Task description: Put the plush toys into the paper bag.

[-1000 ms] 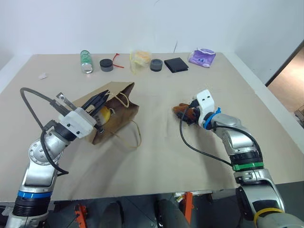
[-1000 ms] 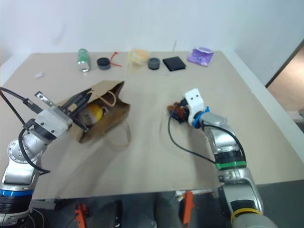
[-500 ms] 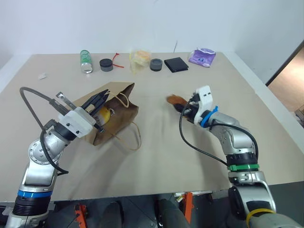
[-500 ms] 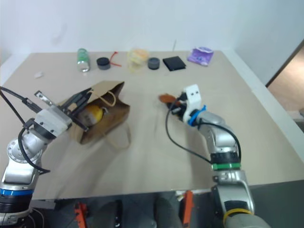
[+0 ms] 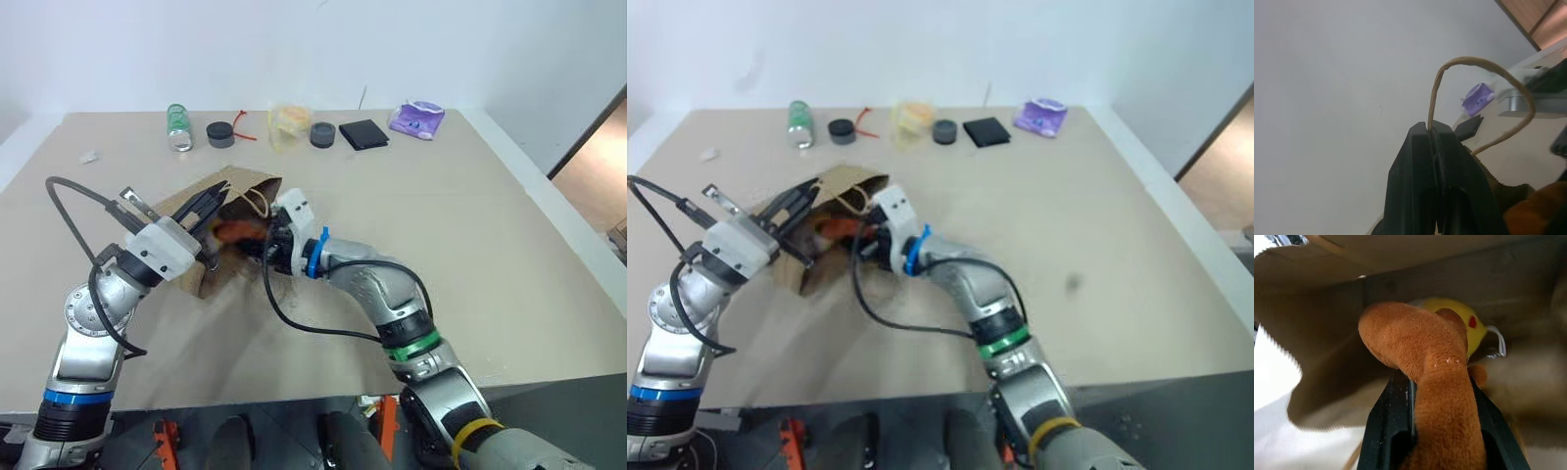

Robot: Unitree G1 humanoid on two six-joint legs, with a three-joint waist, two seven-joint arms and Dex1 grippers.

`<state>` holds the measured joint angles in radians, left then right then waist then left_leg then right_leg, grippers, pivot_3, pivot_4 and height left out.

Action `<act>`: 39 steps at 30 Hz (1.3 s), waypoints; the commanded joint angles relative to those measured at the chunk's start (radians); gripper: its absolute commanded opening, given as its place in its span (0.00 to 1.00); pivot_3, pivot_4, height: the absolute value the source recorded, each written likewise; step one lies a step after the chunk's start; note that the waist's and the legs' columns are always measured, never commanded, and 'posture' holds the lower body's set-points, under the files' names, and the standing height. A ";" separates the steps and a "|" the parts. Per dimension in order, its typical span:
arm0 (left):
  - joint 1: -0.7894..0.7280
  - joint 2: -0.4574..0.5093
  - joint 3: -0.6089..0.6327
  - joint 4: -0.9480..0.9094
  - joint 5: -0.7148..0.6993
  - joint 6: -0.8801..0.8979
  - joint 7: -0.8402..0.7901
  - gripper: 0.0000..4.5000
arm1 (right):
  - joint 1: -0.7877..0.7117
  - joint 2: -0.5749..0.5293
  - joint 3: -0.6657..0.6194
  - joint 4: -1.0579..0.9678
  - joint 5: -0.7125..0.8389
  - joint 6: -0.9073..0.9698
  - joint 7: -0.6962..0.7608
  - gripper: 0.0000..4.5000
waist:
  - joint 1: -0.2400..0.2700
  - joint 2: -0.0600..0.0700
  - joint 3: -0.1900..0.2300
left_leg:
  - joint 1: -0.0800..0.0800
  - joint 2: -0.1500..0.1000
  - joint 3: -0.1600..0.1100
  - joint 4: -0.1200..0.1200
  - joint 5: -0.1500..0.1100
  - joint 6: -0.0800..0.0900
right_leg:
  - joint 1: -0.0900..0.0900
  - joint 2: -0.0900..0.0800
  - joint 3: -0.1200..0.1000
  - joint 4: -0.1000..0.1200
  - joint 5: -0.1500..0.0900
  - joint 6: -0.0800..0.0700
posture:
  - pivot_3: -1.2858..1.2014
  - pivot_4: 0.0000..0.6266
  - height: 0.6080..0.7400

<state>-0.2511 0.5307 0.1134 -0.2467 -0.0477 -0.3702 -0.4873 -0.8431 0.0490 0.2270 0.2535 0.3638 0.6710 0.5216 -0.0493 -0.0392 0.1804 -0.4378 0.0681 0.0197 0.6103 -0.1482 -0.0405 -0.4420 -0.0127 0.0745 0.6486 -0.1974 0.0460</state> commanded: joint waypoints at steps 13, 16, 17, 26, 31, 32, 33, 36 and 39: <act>0.007 -0.005 0.014 -0.042 0.004 -0.003 0.019 0.00 | -0.054 0.122 -0.071 0.120 -0.043 -0.234 -0.060 0.99 | 0.001 -0.001 0.000 | -0.001 0.000 -0.002 -0.003 0.000 -0.001 | 0.000 0.000 -0.001 -0.001 -0.002 0.000 | 0.52 0.24 1.00; 0.007 -0.004 0.020 -0.036 0.001 -0.004 0.020 0.00 | -0.017 0.094 -0.057 0.064 -0.043 -0.224 -0.028 0.99 | 0.001 -0.001 0.000 | -0.001 0.000 -0.002 -0.003 0.000 -0.001 | 0.000 0.001 -0.001 -0.001 -0.002 0.000 | 0.52 0.24 1.00; 0.008 -0.004 0.024 -0.033 -0.001 -0.002 0.022 0.00 | 0.001 0.080 -0.055 0.040 -0.040 -0.217 -0.014 0.99 | 0.001 -0.001 0.000 | -0.001 0.000 -0.002 -0.003 0.000 -0.001 | 0.000 0.001 -0.001 -0.001 -0.002 0.000 | 0.52 0.24 1.00; 0.024 -0.001 0.037 -0.029 -0.009 -0.002 0.023 0.00 | 0.179 -0.133 -0.059 -0.238 0.035 -0.102 0.184 0.99 | 0.003 -0.001 0.000 | -0.001 0.000 -0.002 -0.003 0.000 -0.001 | 0.000 0.000 -0.001 -0.001 -0.003 0.000 | 0.52 0.24 1.00; 0.027 0.005 0.041 -0.025 -0.016 -0.002 0.017 0.00 | 0.274 -0.344 -0.013 -0.339 -0.017 -0.182 0.331 0.99 | 0.003 -0.001 0.000 | 0.001 0.000 -0.002 -0.003 0.000 -0.001 | 0.000 0.000 -0.001 -0.001 -0.002 -0.001 | 0.52 0.24 1.00; 0.027 0.006 0.041 -0.024 -0.017 -0.002 0.016 0.00 | 0.290 -0.380 0.006 -0.352 -0.039 -0.207 0.351 0.99 | 0.003 -0.001 0.000 | 0.000 0.000 -0.002 -0.003 0.000 -0.001 | 0.000 0.000 -0.001 -0.001 -0.002 -0.001 | 0.52 0.24 1.00; 0.025 0.007 0.041 -0.021 -0.017 -0.003 0.015 0.00 | 0.306 -0.413 0.034 -0.357 -0.080 -0.245 0.359 0.99 | 0.003 -0.001 0.000 | 0.000 0.000 -0.001 -0.003 0.000 -0.001 | 0.000 0.000 -0.001 -0.001 -0.003 0.000 | 0.52 0.24 1.00; 0.020 0.007 0.040 -0.015 -0.018 -0.004 0.012 0.00 | 0.337 -0.458 0.105 -0.333 -0.190 -0.372 0.358 0.99 | -0.001 -0.001 0.000 | 0.001 0.000 -0.001 -0.003 0.000 -0.001 | 0.000 0.000 -0.001 -0.001 -0.003 0.000 | 0.52 0.24 1.00; 0.017 0.007 0.039 -0.014 -0.017 -0.002 0.011 0.00 | 0.339 -0.443 0.155 -0.250 -0.304 -0.517 0.298 0.99 | -0.003 -0.001 0.000 | 0.002 0.000 -0.002 -0.003 0.000 -0.001 | 0.000 0.002 0.000 0.000 -0.002 -0.001 | 0.52 0.24 1.00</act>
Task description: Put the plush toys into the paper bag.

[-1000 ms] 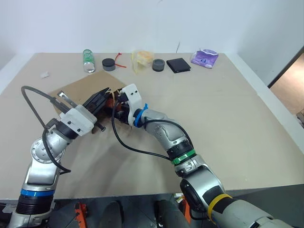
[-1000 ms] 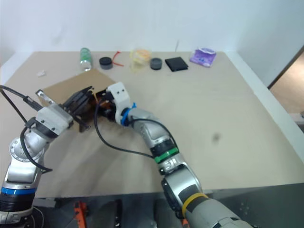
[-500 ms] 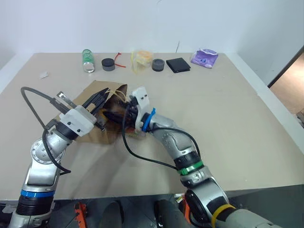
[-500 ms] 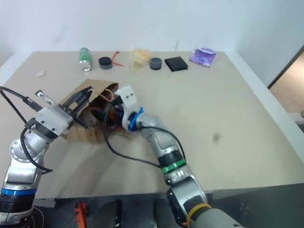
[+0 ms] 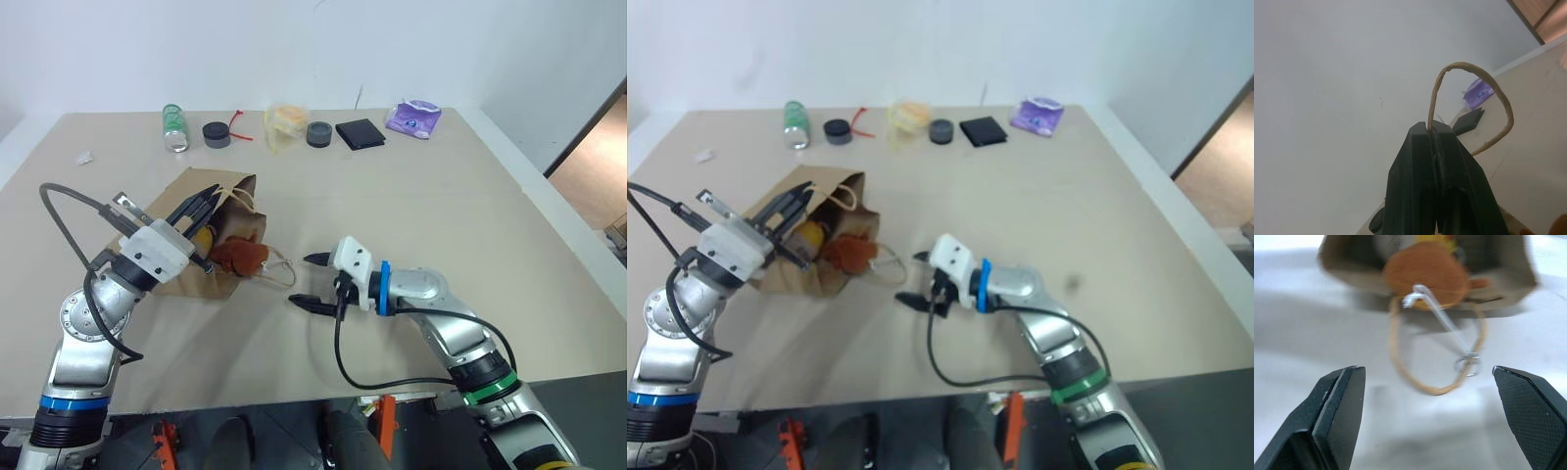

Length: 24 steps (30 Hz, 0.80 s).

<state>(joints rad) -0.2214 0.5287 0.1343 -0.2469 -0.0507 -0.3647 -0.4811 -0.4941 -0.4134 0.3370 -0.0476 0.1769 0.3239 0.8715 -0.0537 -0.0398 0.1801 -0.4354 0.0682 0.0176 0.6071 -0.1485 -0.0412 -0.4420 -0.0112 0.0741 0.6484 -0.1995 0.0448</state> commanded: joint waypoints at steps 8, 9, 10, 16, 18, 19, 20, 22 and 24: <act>-0.009 0.011 0.020 -0.023 -0.012 -0.003 0.004 0.00 | -0.057 0.089 0.072 0.249 -0.317 -0.484 -0.220 0.94 | 0.005 0.000 0.000 | -0.001 0.000 0.001 0.003 0.000 -0.001 | 0.001 -0.001 0.001 0.000 0.001 0.001 | 0.52 0.24 1.00; -0.009 0.011 0.020 -0.023 -0.012 -0.003 0.004 0.00 | -0.065 0.094 0.068 0.274 -0.330 -0.509 -0.239 0.88 | 0.006 0.000 0.000 | -0.001 0.000 0.000 0.003 0.000 -0.001 | 0.001 -0.001 0.001 0.000 0.001 0.001 | 0.52 0.24 1.00; -0.011 0.011 0.020 -0.022 -0.011 -0.002 0.004 0.00 | -0.073 0.096 0.063 0.296 -0.345 -0.538 -0.258 0.81 | 0.006 0.000 0.000 | -0.001 0.000 0.000 0.003 0.000 -0.001 | 0.001 -0.001 0.001 0.000 0.001 0.001 | 0.52 0.24 1.00; -0.014 0.013 0.019 -0.015 -0.011 -0.003 0.002 0.00 | -0.090 0.075 0.013 0.353 -0.395 -0.708 -0.371 0.18 | 0.006 0.000 0.000 | -0.001 0.000 0.000 0.003 0.000 -0.001 | 0.001 -0.001 0.001 0.000 0.001 0.001 | 0.52 0.24 1.00; -0.017 0.013 0.019 -0.011 -0.012 -0.004 0.001 0.00 | -0.090 0.067 -0.002 0.354 -0.411 -0.753 -0.405 0.03 | 0.006 0.000 0.000 | -0.001 0.000 0.000 0.003 0.000 -0.001 | 0.001 -0.001 0.001 0.000 0.001 0.001 | 0.52 0.24 1.00; -0.018 0.013 0.019 -0.009 -0.012 -0.004 0.001 0.00 | -0.092 0.064 -0.012 0.353 -0.418 -0.772 -0.424 0.03 | 0.006 0.000 0.000 | -0.001 0.000 0.000 0.003 0.000 -0.001 | 0.001 -0.001 0.001 0.000 0.001 0.001 | 0.52 0.24 1.00; -0.018 0.012 0.020 -0.008 -0.012 -0.005 0.001 0.00 | -0.096 0.062 -0.026 0.351 -0.422 -0.787 -0.445 0.03 | 0.006 0.000 0.000 | -0.001 0.000 0.000 0.003 0.000 -0.001 | 0.001 -0.001 0.001 0.000 0.001 0.001 | 0.52 0.24 1.00; -0.025 0.010 0.025 0.001 -0.013 -0.008 0.006 0.00 | -0.114 0.058 -0.061 0.347 -0.431 -0.823 -0.494 0.03 | 0.006 0.000 0.000 | -0.001 0.000 0.000 0.003 0.000 -0.001 | 0.001 -0.001 0.001 0.000 0.001 0.001 | 0.52 0.24 1.00; -0.039 0.007 0.033 0.008 -0.016 -0.006 0.015 0.00 | -0.138 0.054 -0.095 0.340 -0.436 -0.848 -0.537 0.03 | 0.006 0.000 0.000 | -0.001 0.000 0.000 0.003 0.001 -0.001 | 0.001 -0.001 0.001 0.000 0.001 0.001 | 0.52 0.24 1.00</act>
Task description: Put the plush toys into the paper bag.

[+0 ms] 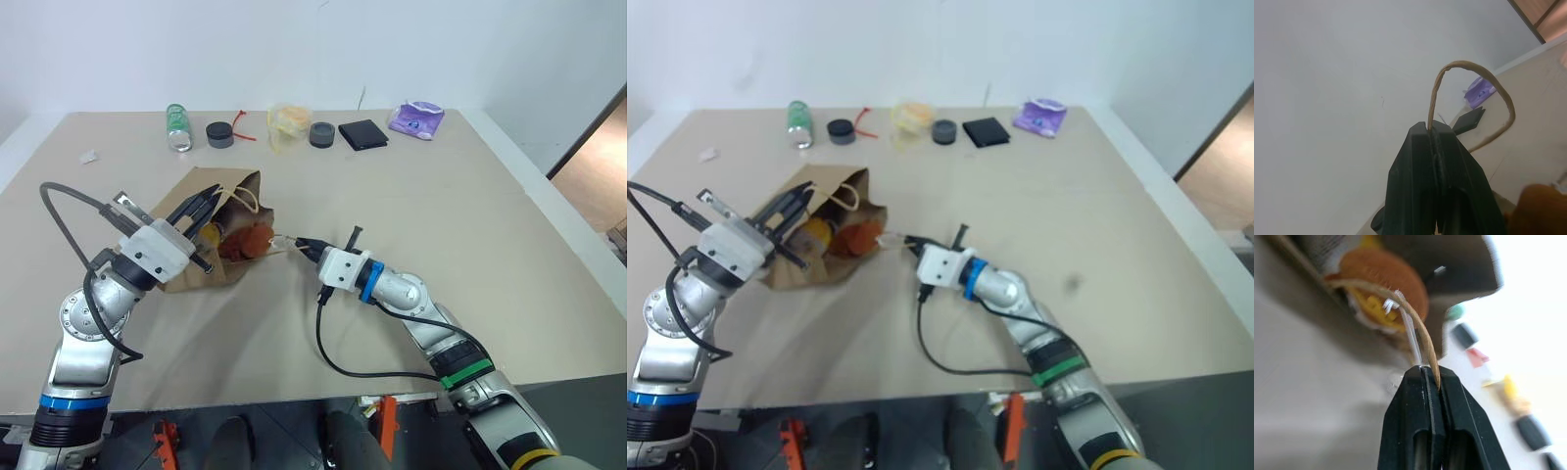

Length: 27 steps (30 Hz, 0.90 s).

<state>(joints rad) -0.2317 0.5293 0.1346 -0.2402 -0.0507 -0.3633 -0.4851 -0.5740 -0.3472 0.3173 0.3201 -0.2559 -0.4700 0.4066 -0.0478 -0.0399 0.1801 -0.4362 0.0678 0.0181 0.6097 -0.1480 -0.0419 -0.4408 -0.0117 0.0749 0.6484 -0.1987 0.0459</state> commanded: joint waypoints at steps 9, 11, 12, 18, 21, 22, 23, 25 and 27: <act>-0.080 -0.026 0.052 0.016 -0.030 0.033 0.077 0.00 | -0.229 0.008 -0.159 -0.093 0.016 -0.054 -0.133 0.03 | -0.001 0.000 0.000 | 0.000 0.000 0.000 0.000 0.000 0.000 | 0.000 0.000 0.001 0.000 0.001 0.000 | 0.52 0.24 1.00; -0.076 -0.032 0.057 0.019 -0.029 0.038 0.086 0.00 | -0.246 0.015 -0.150 -0.106 0.024 -0.050 -0.115 0.03 | 0.000 0.000 0.000 | 0.000 0.000 0.000 -0.001 0.000 0.000 | 0.000 0.000 0.001 0.000 0.000 0.000 | 0.52 0.24 1.00; -0.073 -0.035 0.060 0.020 -0.029 0.042 0.092 0.00 | -0.249 0.018 -0.144 -0.114 0.026 -0.048 -0.108 0.03 | 0.000 0.000 0.000 | 0.000 0.000 0.000 -0.001 0.000 0.000 | 0.000 0.000 0.001 0.000 0.000 0.000 | 0.52 0.24 1.00; -0.050 -0.046 0.072 0.020 -0.007 0.074 0.135 0.00 | -0.216 0.022 -0.090 -0.150 0.048 -0.021 -0.006 0.03 | 0.000 0.000 0.000 | 0.000 0.000 0.000 -0.001 0.000 0.000 | 0.000 0.000 0.001 0.000 0.000 0.000 | 0.52 0.24 1.00; -0.042 -0.049 0.068 0.013 -0.005 0.086 0.146 0.00 | -0.189 0.004 -0.076 -0.151 0.056 -0.016 0.044 0.27 | 0.000 0.000 0.000 | 0.000 0.000 0.000 -0.001 0.000 0.000 | 0.000 0.000 0.001 0.000 0.000 0.000 | 0.52 0.24 1.00; -0.039 -0.050 0.068 0.010 -0.006 0.087 0.147 0.00 | -0.181 -0.001 -0.076 -0.151 0.062 -0.011 0.060 0.35 | 0.000 0.000 0.000 | 0.000 0.000 0.000 -0.001 0.000 0.000 | 0.000 0.000 0.001 0.000 0.000 0.000 | 0.52 0.24 1.00; -0.035 -0.051 0.069 0.007 -0.007 0.088 0.150 0.09 | -0.176 -0.004 -0.078 -0.153 0.067 -0.011 0.072 0.47 | 0.000 0.000 0.000 | 0.000 0.000 0.000 0.000 0.000 0.000 | 0.001 0.000 0.001 0.000 0.000 0.000 | 0.52 0.24 1.00; -0.024 -0.052 0.072 0.000 -0.021 0.089 0.147 0.20 | -0.171 -0.008 -0.087 -0.167 0.083 -0.006 0.092 0.67 | 0.000 0.000 0.000 | 0.000 0.000 0.000 0.000 0.000 0.000 | 0.001 0.000 0.001 0.000 0.001 0.000 | 0.52 0.24 1.00; -0.012 -0.051 0.073 -0.007 -0.039 0.092 0.136 0.42 | -0.168 -0.010 -0.094 -0.183 0.105 0.001 0.110 0.90 | -0.001 0.000 0.000 | 0.000 0.000 0.000 0.000 0.000 0.000 | 0.000 0.000 0.001 0.000 0.001 0.000 | 0.52 0.24 1.00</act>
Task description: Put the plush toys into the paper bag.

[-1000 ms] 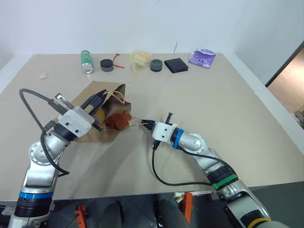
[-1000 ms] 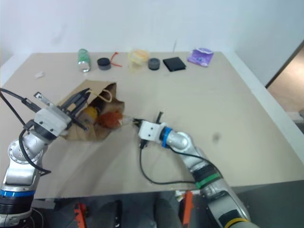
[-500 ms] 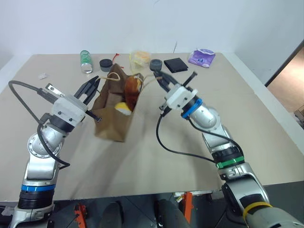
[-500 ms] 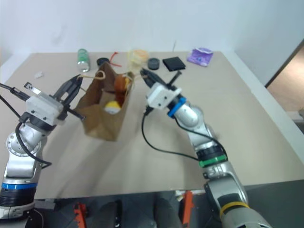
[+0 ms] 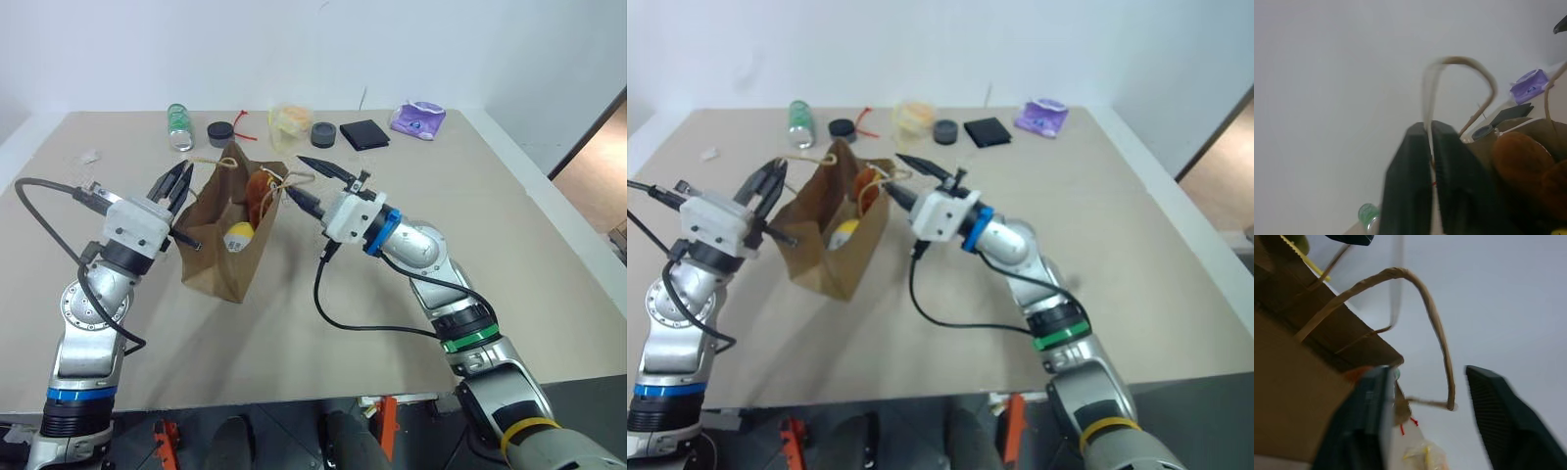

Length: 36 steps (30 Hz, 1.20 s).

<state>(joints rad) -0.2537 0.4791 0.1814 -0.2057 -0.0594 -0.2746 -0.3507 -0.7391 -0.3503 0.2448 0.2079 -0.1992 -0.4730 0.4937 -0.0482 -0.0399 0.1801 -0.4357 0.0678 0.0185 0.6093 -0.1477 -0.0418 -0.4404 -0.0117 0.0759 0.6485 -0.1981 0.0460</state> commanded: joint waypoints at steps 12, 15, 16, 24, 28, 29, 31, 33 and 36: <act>0.205 0.031 0.122 -0.280 -0.511 0.501 -0.076 1.00 | 0.140 0.004 -0.033 -0.206 0.445 0.597 0.283 0.83 | -0.001 0.000 0.000 | 0.001 0.000 0.000 0.000 0.000 0.000 | 0.000 0.000 0.000 0.001 0.000 -0.001 | 0.52 0.24 1.00; 0.276 0.057 0.189 -0.315 -0.708 0.640 -0.105 1.00 | 0.129 0.038 -0.021 -0.225 0.515 0.719 0.321 0.51 | -0.004 0.000 0.000 | 0.002 0.000 0.000 0.000 0.000 0.000 | 0.001 0.001 0.000 0.001 0.000 -0.001 | 0.52 0.24 1.00; 0.299 0.070 0.204 -0.331 -0.744 0.663 -0.120 1.00 | 0.114 0.056 -0.022 -0.225 0.543 0.763 0.327 0.42 | -0.008 0.000 0.000 | 0.003 0.001 0.000 0.000 0.000 0.000 | 0.001 0.001 0.000 0.001 0.001 -0.002 | 0.52 0.24 1.00; 0.378 0.139 0.179 -0.386 -0.722 0.713 -0.174 1.00 | -0.025 0.169 0.034 -0.095 0.522 0.834 0.387 0.01 | -0.008 0.000 0.000 | 0.004 0.001 -0.001 0.000 0.000 0.000 | 0.000 0.001 0.000 0.001 0.001 -0.003 | 0.52 0.24 1.00; 0.373 0.134 0.141 -0.378 -0.632 0.687 -0.161 1.00 | -0.083 0.232 0.044 -0.003 0.491 0.792 0.388 0.01 | -0.008 0.000 0.000 | 0.003 0.001 -0.001 0.000 0.000 0.000 | 0.000 0.001 0.000 0.001 0.001 -0.004 | 0.52 0.24 1.00; 0.367 0.123 0.138 -0.369 -0.616 0.682 -0.148 1.00 | -0.096 0.248 0.047 0.021 0.481 0.780 0.388 0.01 | -0.008 0.000 0.000 | 0.003 0.001 -0.001 0.000 0.000 0.000 | -0.001 0.001 -0.001 0.001 0.001 -0.004 | 0.52 0.24 1.00; 0.352 0.109 0.127 -0.359 -0.592 0.669 -0.139 1.00 | -0.120 0.278 0.056 0.070 0.461 0.752 0.384 0.01 | -0.008 0.000 0.000 | 0.002 0.001 -0.001 0.000 0.000 0.000 | -0.001 0.001 -0.001 0.001 0.001 -0.004 | 0.52 0.24 1.00; 0.338 0.097 0.122 -0.356 -0.580 0.667 -0.134 1.00 | -0.134 0.299 0.056 0.101 0.449 0.733 0.384 0.01 | -0.008 0.000 0.000 | 0.001 0.001 -0.001 0.000 0.000 0.000 | -0.002 0.001 -0.001 0.001 0.001 -0.004 | 0.52 0.24 1.00; 0.305 0.073 0.109 -0.344 -0.545 0.662 -0.105 1.00 | -0.139 0.325 0.055 0.113 0.441 0.719 0.388 0.01 | -0.008 0.000 0.000 | 0.001 0.001 -0.002 -0.001 0.000 0.000 | -0.002 0.002 -0.001 0.001 0.001 -0.004 | 0.52 0.24 1.00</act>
<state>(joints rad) 0.0691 0.5592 0.2876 -0.5431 -0.6291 0.4111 -0.4753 -0.8512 -0.0397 0.3068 0.3360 0.2418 0.2711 0.8746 -0.0559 -0.0402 0.1801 -0.4351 0.0686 0.0166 0.6085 -0.1480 -0.0422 -0.4425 -0.0099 0.0749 0.6493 -0.1975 0.0420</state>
